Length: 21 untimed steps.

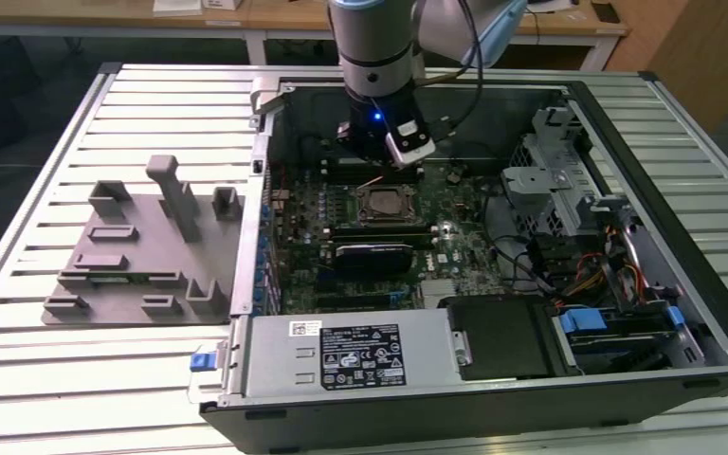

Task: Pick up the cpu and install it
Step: 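Install the first cpu locking lever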

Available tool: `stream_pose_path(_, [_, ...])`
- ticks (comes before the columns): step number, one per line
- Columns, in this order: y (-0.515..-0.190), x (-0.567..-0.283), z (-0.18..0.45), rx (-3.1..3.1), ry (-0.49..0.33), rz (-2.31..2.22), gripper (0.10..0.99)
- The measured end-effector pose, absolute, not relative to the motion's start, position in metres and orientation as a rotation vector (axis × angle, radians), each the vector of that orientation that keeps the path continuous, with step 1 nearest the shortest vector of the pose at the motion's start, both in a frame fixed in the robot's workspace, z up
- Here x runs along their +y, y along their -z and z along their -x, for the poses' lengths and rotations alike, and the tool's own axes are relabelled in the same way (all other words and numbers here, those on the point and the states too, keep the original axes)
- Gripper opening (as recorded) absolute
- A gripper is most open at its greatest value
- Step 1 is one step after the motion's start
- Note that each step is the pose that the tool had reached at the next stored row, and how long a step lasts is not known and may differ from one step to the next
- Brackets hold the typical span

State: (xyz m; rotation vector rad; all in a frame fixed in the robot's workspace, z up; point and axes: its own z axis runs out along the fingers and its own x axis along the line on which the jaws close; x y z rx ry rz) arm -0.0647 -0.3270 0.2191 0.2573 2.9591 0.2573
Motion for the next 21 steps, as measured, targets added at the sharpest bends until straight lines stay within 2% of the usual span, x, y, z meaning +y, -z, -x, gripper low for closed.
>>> stream_pose_path(21, [-0.2114,-0.3269,0.0659,2.897,-0.263,-0.245,0.106])
